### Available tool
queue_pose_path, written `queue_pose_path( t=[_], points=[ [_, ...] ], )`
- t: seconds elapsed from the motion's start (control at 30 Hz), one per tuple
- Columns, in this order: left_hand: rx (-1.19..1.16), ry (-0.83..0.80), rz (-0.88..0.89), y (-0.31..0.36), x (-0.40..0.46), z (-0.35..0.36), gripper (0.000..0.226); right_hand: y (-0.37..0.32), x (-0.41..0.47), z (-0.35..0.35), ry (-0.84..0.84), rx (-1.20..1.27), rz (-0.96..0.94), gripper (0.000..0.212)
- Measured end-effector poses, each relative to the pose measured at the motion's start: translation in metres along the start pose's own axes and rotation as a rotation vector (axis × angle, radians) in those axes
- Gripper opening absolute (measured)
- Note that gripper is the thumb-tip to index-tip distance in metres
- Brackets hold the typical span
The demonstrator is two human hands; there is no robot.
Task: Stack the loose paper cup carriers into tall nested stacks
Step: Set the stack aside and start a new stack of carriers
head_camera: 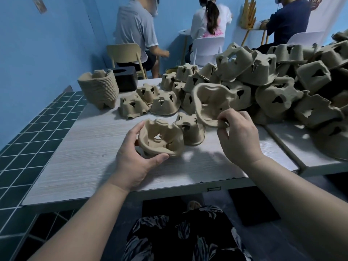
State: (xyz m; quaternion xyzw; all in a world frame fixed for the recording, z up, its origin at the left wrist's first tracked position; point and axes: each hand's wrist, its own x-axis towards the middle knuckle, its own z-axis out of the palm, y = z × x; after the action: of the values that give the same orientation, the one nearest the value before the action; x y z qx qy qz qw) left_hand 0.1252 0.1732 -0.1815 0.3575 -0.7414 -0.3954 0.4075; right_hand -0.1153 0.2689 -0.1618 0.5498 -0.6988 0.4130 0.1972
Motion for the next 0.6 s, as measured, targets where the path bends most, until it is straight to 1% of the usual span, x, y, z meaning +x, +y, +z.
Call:
queue_pose_path(
  t=[0.1,0.17,0.23,0.3,0.37,0.47,0.6],
  points=[
    [-0.029,0.002,0.006,0.002,0.000,0.001,0.097,-0.018,0.006,0.005,-0.079,0.236,-0.009,0.015],
    [-0.034,0.011,0.020,0.002,-0.001,0.001,0.096,-0.030,0.006,0.011,-0.135,0.318,-0.036,0.015],
    [-0.023,0.025,0.028,0.002,-0.001,0.001,0.097,-0.038,0.004,0.020,-0.136,0.286,-0.090,0.014],
    [-0.009,0.025,0.021,0.003,-0.001,0.000,0.097,-0.040,0.002,0.026,-0.095,0.215,-0.142,0.012],
    [-0.002,0.014,0.018,0.004,0.000,-0.001,0.098,-0.039,0.000,0.030,-0.075,0.195,-0.170,0.015],
    [0.006,0.006,0.018,0.004,-0.001,-0.002,0.102,-0.037,-0.003,0.031,-0.124,0.267,-0.143,0.013],
    [0.013,0.001,0.012,0.002,0.000,-0.003,0.101,-0.035,-0.002,0.031,-0.197,0.258,-0.146,0.018]
  ],
)
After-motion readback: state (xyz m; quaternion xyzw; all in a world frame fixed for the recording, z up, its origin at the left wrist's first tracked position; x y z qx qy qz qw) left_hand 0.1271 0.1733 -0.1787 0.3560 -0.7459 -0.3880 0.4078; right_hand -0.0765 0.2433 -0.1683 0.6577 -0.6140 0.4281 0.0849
